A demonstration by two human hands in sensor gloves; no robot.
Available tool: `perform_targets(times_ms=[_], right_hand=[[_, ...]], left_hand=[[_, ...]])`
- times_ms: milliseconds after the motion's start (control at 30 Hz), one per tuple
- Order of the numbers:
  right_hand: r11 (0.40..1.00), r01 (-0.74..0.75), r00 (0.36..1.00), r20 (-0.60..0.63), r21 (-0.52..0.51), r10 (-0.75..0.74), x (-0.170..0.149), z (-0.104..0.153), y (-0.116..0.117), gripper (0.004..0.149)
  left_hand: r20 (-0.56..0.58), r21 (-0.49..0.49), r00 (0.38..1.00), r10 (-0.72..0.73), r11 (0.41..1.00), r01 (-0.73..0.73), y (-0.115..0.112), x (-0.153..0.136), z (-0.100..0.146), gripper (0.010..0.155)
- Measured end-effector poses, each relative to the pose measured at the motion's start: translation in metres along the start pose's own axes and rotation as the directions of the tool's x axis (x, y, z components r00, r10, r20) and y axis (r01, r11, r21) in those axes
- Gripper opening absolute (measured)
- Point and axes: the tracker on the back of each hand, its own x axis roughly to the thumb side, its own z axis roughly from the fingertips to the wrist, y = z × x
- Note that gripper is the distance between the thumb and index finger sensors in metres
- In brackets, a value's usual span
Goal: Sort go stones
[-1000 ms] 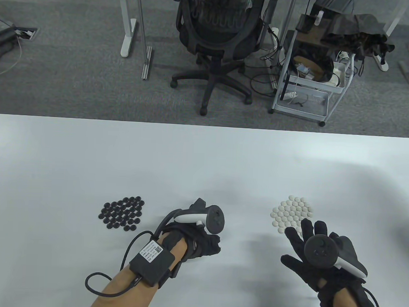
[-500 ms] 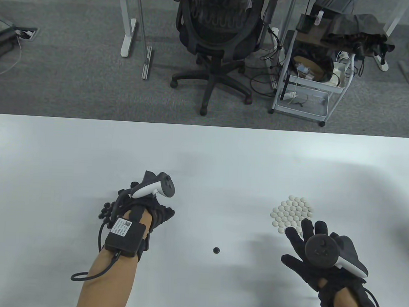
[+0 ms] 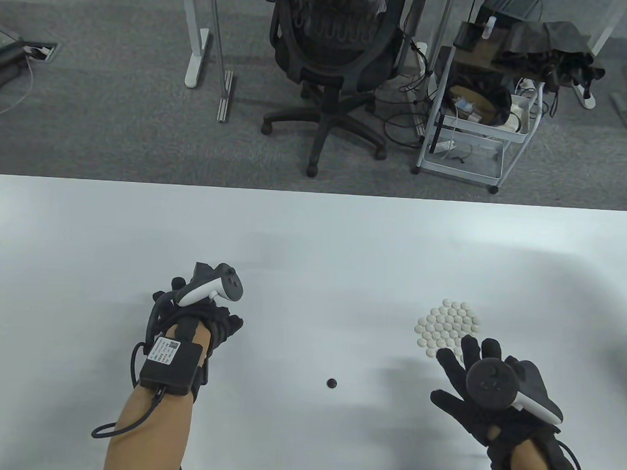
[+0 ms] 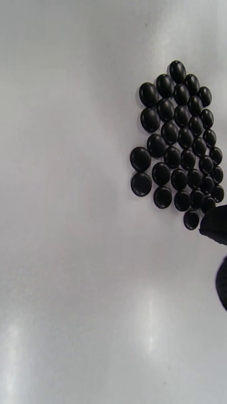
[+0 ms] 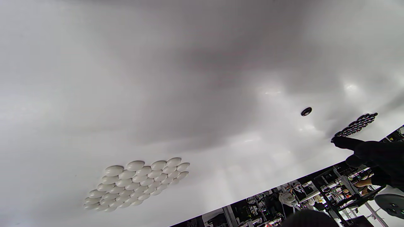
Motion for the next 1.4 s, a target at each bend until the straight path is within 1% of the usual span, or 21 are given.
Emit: perform_targets(times_ms=[67, 133, 233, 300, 333, 367, 400, 433, 500, 567, 667, 733, 833, 933, 1000, 1100, 1133, 1167, 1233, 1400], right_hand=[[1.0, 0.0, 1.0, 0.0, -0.002, 0.0, 0.0, 0.0, 0.0, 0.079], [1.0, 0.001, 1.0, 0.0, -0.001, -0.001, 0.0, 0.0, 0.0, 0.079], [1.0, 0.002, 1.0, -0.002, 0.002, -0.002, 0.0, 0.0, 0.0, 0.079], [1.0, 0.001, 1.0, -0.002, 0.003, -0.001, 0.0, -0.001, 0.0, 0.078], [1.0, 0.0, 1.0, -0.001, 0.003, 0.0, 0.0, 0.0, 0.0, 0.078], [1.0, 0.0, 1.0, 0.0, 0.002, 0.0, 0.0, 0.0, 0.0, 0.078], [1.0, -0.001, 1.0, 0.001, 0.0, 0.001, 0.0, 0.0, 0.0, 0.079], [1.0, -0.002, 1.0, 0.001, -0.003, 0.002, 0.0, 0.0, 0.0, 0.079], [1.0, -0.001, 1.0, 0.001, -0.006, 0.001, 0.0, 0.0, 0.0, 0.079], [1.0, 0.002, 1.0, 0.001, -0.012, -0.002, 0.0, -0.001, 0.0, 0.079], [1.0, 0.001, 1.0, 0.0, -0.023, -0.001, -0.001, -0.001, 0.0, 0.079], [1.0, 0.002, 1.0, 0.0, -0.023, -0.002, -0.001, -0.001, 0.0, 0.08], [1.0, 0.002, 1.0, -0.002, -0.024, -0.002, -0.001, -0.001, 0.0, 0.08], [1.0, 0.002, 1.0, -0.004, -0.022, -0.002, -0.001, -0.001, 0.0, 0.08], [1.0, 0.002, 1.0, -0.004, -0.025, -0.002, -0.001, -0.001, 0.0, 0.081], [1.0, 0.0, 1.0, -0.006, -0.016, 0.0, -0.001, -0.001, 0.0, 0.081], [1.0, -0.001, 1.0, -0.007, -0.014, 0.001, -0.001, -0.001, 0.0, 0.081], [1.0, -0.001, 1.0, -0.006, -0.016, 0.001, -0.001, -0.001, 0.0, 0.081], [1.0, 0.0, 1.0, -0.006, -0.019, 0.0, -0.001, -0.001, -0.001, 0.081], [1.0, 0.0, 1.0, -0.008, -0.018, 0.0, -0.001, -0.001, -0.001, 0.08]], left_hand=[[0.007, 0.023, 1.0, -0.008, 1.0, 0.008, 0.003, 0.002, 0.005, 0.067], [0.04, 0.037, 0.999, -0.013, 0.999, 0.011, 0.006, 0.007, 0.012, 0.067], [0.156, 0.015, 0.988, -0.021, 1.0, 0.019, 0.006, 0.027, 0.024, 0.068], [0.216, 0.005, 0.975, -0.055, 0.998, 0.055, 0.005, 0.042, 0.032, 0.068], [0.271, -0.009, 0.96, -0.063, 0.998, 0.067, 0.004, 0.051, 0.036, 0.068], [0.335, -0.036, 0.941, -0.035, 0.998, 0.05, 0.003, 0.058, 0.04, 0.068], [0.382, -0.061, 0.924, -0.008, 0.998, 0.034, 0.001, 0.065, 0.043, 0.067], [0.414, -0.061, 0.91, -0.014, 0.997, 0.043, -0.001, 0.074, 0.048, 0.067], [0.447, -0.026, 0.89, -0.092, 0.993, 0.116, -0.005, 0.089, 0.056, 0.067], [0.478, -0.015, 0.866, -0.147, 0.984, 0.176, -0.012, 0.105, 0.063, 0.067], [0.531, 0.0, 0.806, -0.261, 0.951, 0.308, -0.031, 0.13, 0.068, 0.065], [0.544, 0.001, 0.784, -0.3, 0.934, 0.357, -0.042, 0.142, 0.069, 0.065], [0.569, 0.008, 0.753, -0.33, 0.918, 0.396, -0.055, 0.157, 0.068, 0.065], [0.577, 0.017, 0.743, -0.339, 0.915, 0.404, -0.063, 0.167, 0.062, 0.064], [0.58, 0.008, 0.742, -0.336, 0.913, 0.408, -0.071, 0.172, 0.053, 0.065], [0.543, 0.019, 0.743, -0.391, 0.891, 0.455, -0.081, 0.168, 0.045, 0.064], [0.526, 0.023, 0.745, -0.41, 0.883, 0.469, -0.083, 0.162, 0.044, 0.064], [0.522, 0.027, 0.75, -0.406, 0.887, 0.461, -0.082, 0.157, 0.044, 0.064], [0.487, 0.025, 0.78, -0.393, 0.899, 0.437, -0.079, 0.138, 0.044, 0.063], [0.326, -0.014, 0.882, -0.342, 0.931, 0.366, -0.062, 0.069, 0.038, 0.063]])
